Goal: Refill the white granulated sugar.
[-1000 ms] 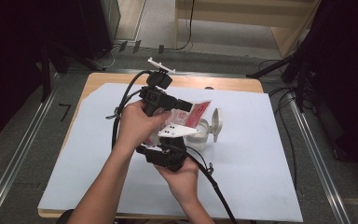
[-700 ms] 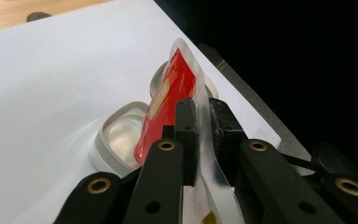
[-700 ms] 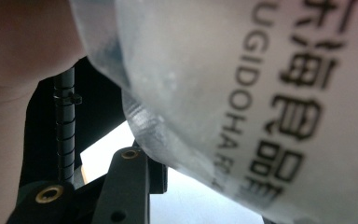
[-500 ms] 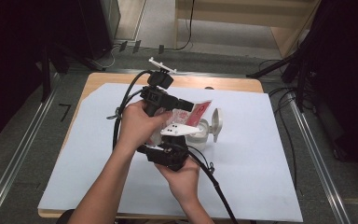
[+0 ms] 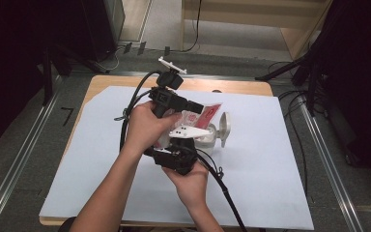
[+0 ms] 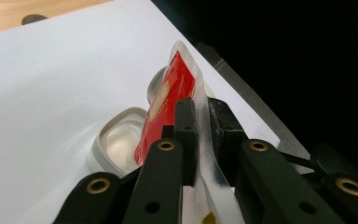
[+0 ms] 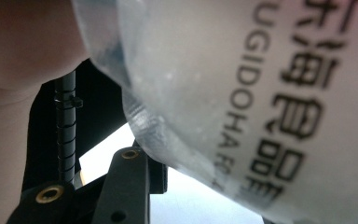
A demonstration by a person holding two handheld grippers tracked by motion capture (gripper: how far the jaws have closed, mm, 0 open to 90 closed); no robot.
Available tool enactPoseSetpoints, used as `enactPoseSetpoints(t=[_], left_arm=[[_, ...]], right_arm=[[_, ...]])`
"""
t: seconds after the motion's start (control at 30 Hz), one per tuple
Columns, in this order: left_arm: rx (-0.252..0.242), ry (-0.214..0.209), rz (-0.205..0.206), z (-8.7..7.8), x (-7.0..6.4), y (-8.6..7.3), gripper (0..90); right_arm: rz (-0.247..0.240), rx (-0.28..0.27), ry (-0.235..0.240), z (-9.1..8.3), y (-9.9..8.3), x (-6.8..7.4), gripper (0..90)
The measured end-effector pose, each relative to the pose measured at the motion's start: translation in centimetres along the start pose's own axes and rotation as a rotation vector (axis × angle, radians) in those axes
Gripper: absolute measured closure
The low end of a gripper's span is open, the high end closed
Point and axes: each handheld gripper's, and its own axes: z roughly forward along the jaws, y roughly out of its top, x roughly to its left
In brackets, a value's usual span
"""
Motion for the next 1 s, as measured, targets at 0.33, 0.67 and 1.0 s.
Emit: enactPoseSetpoints(t=[0.33,0.67,1.0], left_arm=[[0.015,0.000,0.009,0.20,-0.06,0.38,84.0],[0.017,0.010,0.017,0.24,-0.21,0.37,84.8],[0.031,0.026,0.023,0.24,-0.32,0.51,85.3]], right_arm=[[0.012,-0.006,0.002,-0.14,0.18,-0.12,64.9],[0.002,-0.006,-0.006,-0.18,0.11,-0.04,64.8],[-0.006,-0.006,-0.011,-0.19,0.14,-0.02,64.8]])
